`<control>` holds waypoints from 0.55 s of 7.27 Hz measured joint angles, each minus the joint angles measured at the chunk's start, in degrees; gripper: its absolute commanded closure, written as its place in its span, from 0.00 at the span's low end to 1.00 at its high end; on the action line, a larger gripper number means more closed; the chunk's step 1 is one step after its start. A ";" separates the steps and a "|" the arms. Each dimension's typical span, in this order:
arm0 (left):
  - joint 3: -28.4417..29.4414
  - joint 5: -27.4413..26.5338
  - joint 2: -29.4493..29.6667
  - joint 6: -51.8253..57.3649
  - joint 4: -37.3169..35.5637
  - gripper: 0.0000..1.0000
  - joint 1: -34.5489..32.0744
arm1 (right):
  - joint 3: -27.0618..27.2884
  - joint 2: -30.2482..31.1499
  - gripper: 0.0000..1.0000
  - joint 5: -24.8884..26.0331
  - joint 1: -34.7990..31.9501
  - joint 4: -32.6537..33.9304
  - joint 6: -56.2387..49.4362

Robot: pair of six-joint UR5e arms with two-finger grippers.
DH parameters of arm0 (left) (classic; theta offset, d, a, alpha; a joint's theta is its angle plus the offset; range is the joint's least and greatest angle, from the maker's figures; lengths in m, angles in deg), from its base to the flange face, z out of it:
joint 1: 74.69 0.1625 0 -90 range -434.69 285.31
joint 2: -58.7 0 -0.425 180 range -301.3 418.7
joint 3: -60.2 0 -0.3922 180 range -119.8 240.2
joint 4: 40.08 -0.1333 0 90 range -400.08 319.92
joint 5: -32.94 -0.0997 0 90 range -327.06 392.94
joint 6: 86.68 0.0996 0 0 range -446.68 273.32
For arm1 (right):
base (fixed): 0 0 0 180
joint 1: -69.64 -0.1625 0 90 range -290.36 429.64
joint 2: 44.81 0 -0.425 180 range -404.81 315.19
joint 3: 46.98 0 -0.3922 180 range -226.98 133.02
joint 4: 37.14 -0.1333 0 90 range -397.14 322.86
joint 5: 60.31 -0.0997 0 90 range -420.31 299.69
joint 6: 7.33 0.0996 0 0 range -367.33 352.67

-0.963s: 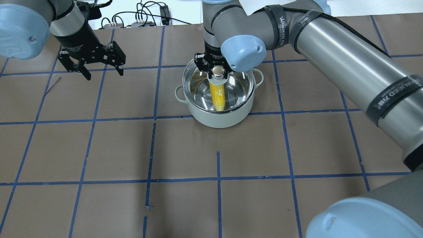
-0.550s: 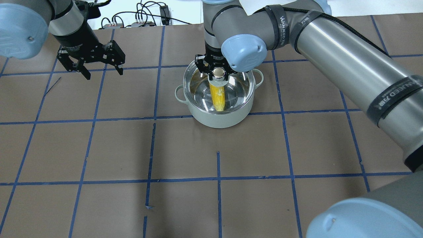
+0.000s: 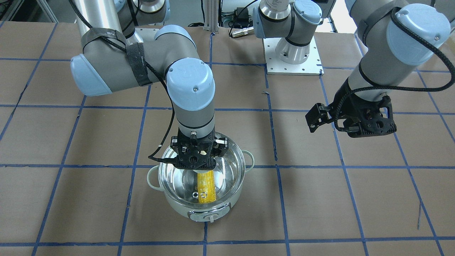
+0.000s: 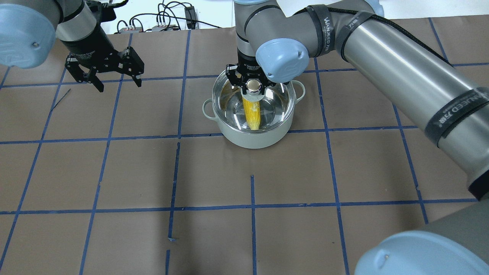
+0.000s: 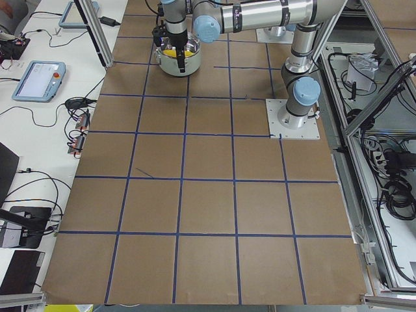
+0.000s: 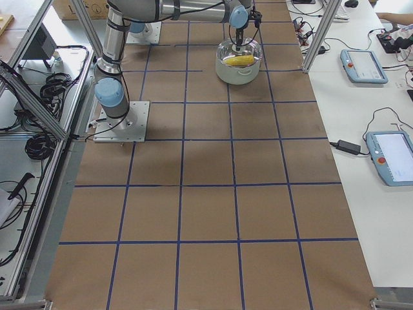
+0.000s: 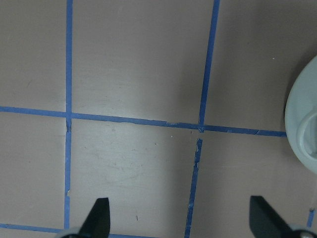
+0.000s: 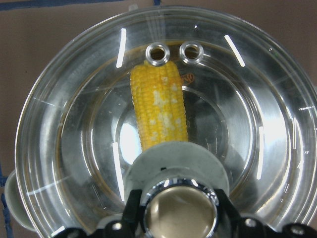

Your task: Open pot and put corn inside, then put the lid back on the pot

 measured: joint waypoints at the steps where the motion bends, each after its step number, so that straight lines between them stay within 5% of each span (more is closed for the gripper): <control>1: -0.06 -0.02 0.00 0.00 0.00 0.00 0.00 | -0.05 -0.04 0.03 0.03 0.05 0.02 -0.28; 4: -0.15 0.00 0.14 0.00 0.00 0.00 0.04 | -0.72 -0.08 0.01 -0.11 0.37 0.17 -0.75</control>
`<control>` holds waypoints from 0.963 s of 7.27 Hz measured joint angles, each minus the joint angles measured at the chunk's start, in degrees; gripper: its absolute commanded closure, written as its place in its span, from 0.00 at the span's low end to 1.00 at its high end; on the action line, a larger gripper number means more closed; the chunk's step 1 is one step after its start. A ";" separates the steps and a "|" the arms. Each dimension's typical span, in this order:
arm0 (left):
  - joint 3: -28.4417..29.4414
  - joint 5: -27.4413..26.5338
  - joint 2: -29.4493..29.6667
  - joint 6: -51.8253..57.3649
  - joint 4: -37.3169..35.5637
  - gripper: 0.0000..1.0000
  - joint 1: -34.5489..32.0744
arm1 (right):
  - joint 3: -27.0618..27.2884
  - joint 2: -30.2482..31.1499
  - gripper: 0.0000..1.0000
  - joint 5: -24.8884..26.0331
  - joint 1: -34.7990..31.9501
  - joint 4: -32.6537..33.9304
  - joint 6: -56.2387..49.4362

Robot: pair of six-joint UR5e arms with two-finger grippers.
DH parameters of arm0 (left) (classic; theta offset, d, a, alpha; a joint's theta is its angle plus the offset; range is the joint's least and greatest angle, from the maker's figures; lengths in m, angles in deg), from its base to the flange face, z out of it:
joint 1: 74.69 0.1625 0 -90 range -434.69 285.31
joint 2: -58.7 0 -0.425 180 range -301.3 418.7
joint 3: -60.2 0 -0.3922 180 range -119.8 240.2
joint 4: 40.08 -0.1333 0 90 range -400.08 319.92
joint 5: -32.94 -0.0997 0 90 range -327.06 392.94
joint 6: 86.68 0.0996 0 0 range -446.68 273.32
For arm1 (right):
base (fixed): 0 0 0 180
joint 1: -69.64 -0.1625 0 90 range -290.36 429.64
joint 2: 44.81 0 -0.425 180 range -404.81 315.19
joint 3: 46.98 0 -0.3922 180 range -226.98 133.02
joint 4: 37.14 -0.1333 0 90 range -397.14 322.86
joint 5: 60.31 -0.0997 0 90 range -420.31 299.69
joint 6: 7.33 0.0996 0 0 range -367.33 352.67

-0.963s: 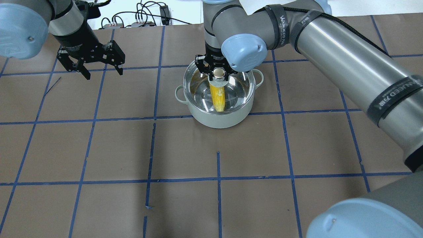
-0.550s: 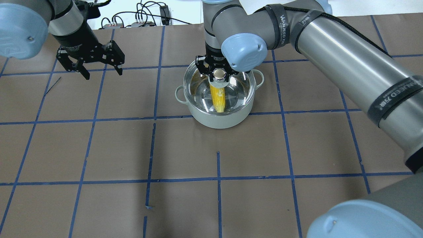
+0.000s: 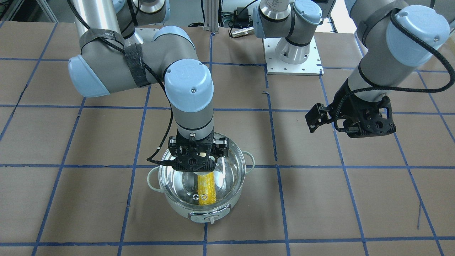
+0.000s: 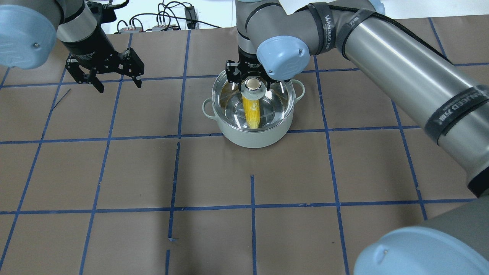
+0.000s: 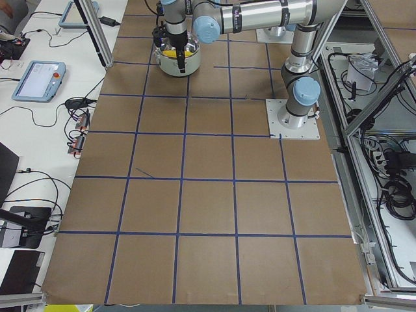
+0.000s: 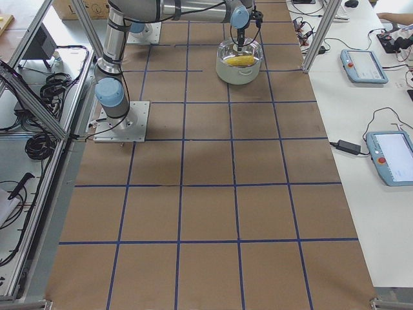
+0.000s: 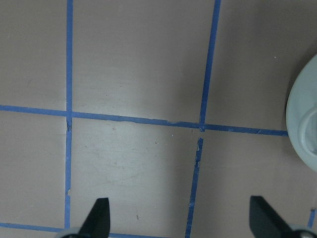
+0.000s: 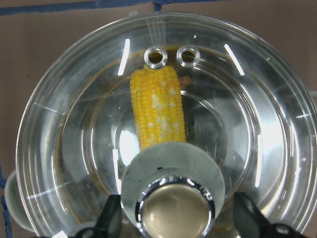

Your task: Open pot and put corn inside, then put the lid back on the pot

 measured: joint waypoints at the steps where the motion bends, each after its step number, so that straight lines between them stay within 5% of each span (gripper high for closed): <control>1: 0.00 0.03 0.07 0.00 0.00 0.00 0.01 | -0.36 0.06 0.01 -0.03 0.08 0.06 -0.20; 4: -0.07 -0.02 0.21 0.00 -0.05 0.00 0.01 | -3.39 0.36 0.01 0.47 1.81 -0.83 -4.95; 7: 0.12 -0.18 0.16 -0.08 0.04 0.00 0.00 | -2.89 7.44 0.01 1.02 8.25 -10.91 -18.89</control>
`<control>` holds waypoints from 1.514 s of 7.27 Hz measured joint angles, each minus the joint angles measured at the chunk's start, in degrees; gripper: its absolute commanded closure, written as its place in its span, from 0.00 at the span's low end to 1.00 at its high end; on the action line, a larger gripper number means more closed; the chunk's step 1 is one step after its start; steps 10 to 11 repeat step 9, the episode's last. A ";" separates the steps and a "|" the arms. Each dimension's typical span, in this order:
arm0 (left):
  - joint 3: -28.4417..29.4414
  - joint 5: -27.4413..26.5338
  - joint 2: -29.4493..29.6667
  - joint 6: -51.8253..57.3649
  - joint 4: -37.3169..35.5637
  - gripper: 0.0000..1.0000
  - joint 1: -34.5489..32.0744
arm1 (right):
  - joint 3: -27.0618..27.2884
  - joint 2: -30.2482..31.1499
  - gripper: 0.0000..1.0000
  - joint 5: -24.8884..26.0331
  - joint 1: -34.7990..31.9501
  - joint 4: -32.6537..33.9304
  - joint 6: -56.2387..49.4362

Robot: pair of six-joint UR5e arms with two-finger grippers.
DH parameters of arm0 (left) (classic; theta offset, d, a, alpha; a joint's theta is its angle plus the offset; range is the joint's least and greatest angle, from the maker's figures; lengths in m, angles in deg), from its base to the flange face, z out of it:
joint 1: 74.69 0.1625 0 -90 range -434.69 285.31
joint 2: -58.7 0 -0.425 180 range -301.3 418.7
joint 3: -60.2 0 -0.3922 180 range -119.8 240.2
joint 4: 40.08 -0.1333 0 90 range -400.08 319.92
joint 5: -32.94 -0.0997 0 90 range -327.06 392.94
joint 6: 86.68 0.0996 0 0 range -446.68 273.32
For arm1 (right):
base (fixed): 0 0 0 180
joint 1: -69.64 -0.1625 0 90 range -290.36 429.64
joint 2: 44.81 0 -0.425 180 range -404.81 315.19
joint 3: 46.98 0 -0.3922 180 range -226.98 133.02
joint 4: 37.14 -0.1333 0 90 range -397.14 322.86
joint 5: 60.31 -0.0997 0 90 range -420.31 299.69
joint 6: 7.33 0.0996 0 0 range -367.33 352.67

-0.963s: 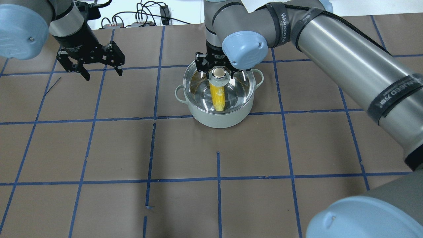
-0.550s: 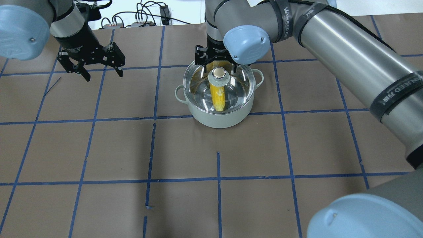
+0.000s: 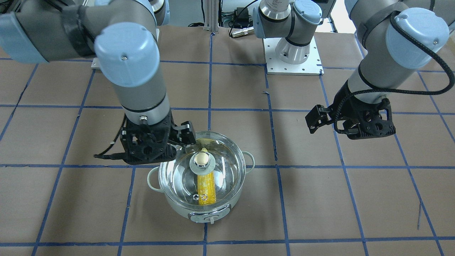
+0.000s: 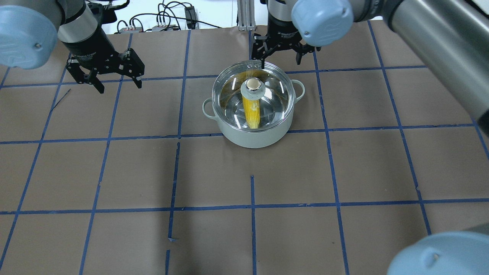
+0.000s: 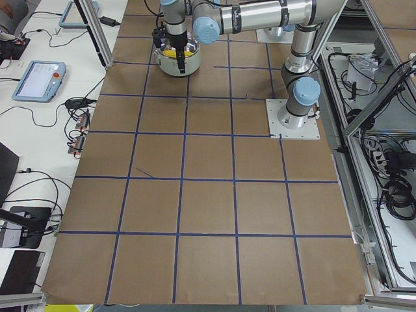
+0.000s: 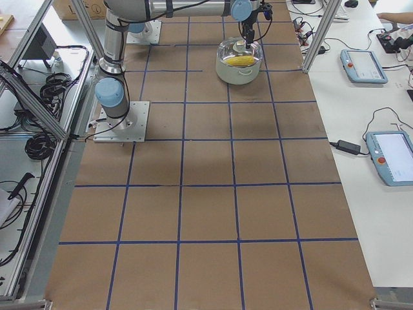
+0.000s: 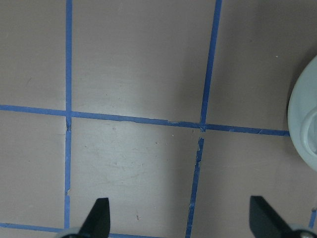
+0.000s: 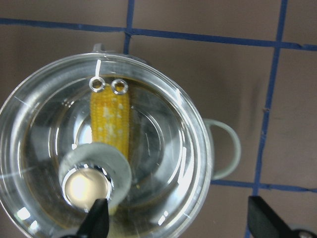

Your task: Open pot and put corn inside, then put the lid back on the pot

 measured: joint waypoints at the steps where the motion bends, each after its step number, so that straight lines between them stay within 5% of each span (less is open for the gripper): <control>1: 0.10 -0.09 -0.19 -0.01 0.31 0.00 -0.03 | 1.19 3.29 0.01 0.04 2.42 -2.88 -4.28; 5: 0.13 -0.02 -1.90 -1.54 4.10 0.00 -0.33 | 10.79 16.61 0.00 1.15 9.53 -5.76 -11.33; 11: 0.13 0.62 -1.51 -3.23 5.21 0.00 -0.51 | 11.88 17.81 0.00 1.57 10.19 -7.08 -8.30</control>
